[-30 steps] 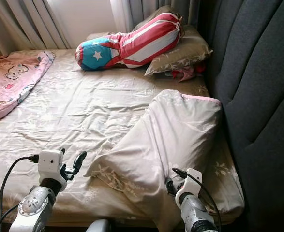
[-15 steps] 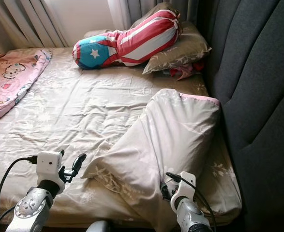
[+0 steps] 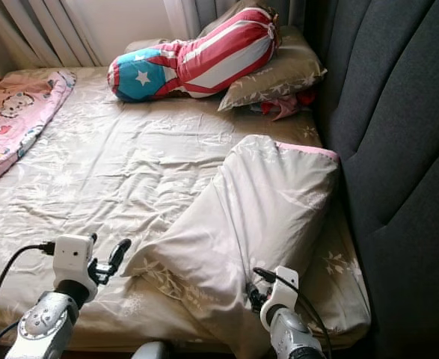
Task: Clean up the room
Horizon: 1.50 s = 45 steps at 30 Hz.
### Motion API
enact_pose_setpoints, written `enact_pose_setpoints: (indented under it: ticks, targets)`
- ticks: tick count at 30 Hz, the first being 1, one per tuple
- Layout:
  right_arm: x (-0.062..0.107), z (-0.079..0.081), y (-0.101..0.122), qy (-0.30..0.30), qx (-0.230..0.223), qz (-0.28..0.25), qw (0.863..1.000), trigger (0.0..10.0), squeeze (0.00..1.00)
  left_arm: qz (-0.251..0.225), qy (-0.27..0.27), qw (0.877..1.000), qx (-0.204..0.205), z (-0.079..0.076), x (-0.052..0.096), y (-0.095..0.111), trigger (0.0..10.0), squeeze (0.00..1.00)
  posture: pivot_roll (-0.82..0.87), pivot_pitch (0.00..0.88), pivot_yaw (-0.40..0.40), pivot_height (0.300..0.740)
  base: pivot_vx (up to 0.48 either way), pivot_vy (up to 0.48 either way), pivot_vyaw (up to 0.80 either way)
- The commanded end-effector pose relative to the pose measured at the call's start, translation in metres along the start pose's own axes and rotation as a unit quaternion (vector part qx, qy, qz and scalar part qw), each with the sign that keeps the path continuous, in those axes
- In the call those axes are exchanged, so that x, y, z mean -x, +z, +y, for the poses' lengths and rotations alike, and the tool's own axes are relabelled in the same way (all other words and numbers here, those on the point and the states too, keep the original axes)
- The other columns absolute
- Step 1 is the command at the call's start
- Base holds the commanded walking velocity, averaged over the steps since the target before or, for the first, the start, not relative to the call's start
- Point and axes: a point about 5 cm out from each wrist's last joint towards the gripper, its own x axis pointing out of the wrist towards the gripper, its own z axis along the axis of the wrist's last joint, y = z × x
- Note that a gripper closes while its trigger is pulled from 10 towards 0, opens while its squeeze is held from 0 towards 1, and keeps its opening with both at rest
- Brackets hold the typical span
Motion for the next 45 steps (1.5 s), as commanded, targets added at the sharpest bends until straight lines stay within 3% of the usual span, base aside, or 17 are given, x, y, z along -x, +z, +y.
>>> enact_pose_setpoints:
  ticks: [1, 22, 31, 34, 36, 41, 42, 43, 44, 45]
  targets:
    - [0.003, 0.003, -0.036, 0.003, -0.008, 0.071, 0.997, 0.0, 0.0, 0.005, -0.001, 1.0, 0.0, -0.002, -0.001, -0.002, 10.0, 0.0, 0.14, 0.117, 0.074, 0.659, 0.0, 0.0, 0.0]
    - [0.004, -0.007, -0.027, -0.02, -0.018, 0.045, 0.999, 0.0, 0.0, -0.001, 0.021, 1.0, 0.007, 0.0, -0.015, -0.007, 10.0, 0.0, 0.09, 0.05, 0.037, 0.659, 0.0, 0.0, 0.0]
    - [0.006, -0.024, -0.014, -0.05, -0.023, 0.021, 0.998, 0.0, 0.0, -0.005, 0.026, 1.0, 0.012, -0.003, -0.023, -0.009, 10.0, 0.0, 0.06, 0.013, 0.018, 0.659, 0.0, 0.0, 0.0]
    - [0.009, -0.039, 0.002, -0.083, -0.032, -0.012, 0.996, 0.0, 0.0, -0.009, 0.032, 0.999, 0.017, -0.003, -0.025, -0.01, 10.0, 0.0, 0.05, 0.0, 0.012, 0.659, 0.0, 0.0, 0.0]
    - [0.009, -0.039, 0.002, -0.083, -0.032, -0.012, 0.996, 0.0, 0.0, -0.009, 0.032, 0.999, 0.017, -0.003, -0.025, -0.01, 10.0, 0.0, 0.05, 0.0, 0.012, 0.659, 0.0, 0.0, 0.0]
    - [0.014, -0.057, 0.022, -0.114, -0.004, -0.051, 0.992, 0.0, 0.0, -0.012, 0.035, 0.999, 0.019, -0.003, -0.028, -0.01, 10.0, 0.0, 0.03, 0.0, 0.01, 0.659, 0.0, 0.0, 0.0]
    - [0.018, -0.069, 0.036, -0.141, 0.0, -0.081, 0.987, 0.0, 0.0, -0.015, 0.036, 0.999, 0.021, -0.004, -0.03, -0.011, 10.0, 0.0, 0.03, 0.0, 0.008, 0.659, 0.0, 0.0, 0.0]
    - [0.018, -0.069, 0.036, -0.141, 0.0, -0.081, 0.987, 0.0, 0.0, -0.015, 0.036, 0.999, 0.021, -0.004, -0.03, -0.011, 10.0, 0.0, 0.03, 0.0, 0.008, 0.659, 0.0, 0.0, 0.0]
    - [0.026, -0.084, 0.06, -0.178, 0.002, -0.132, 0.975, 0.0, 0.0, -0.015, 0.037, 0.999, 0.022, -0.004, -0.03, -0.011, 10.0, 0.0, 0.03, 0.0, 0.009, 0.659, 0.0, 0.0, 0.0]
    - [0.026, -0.084, 0.06, -0.178, 0.002, -0.132, 0.975, 0.0, 0.0, -0.015, 0.037, 0.999, 0.022, -0.004, -0.03, -0.011, 10.0, 0.0, 0.03, 0.0, 0.009, 0.659, 0.0, 0.0, 0.0]
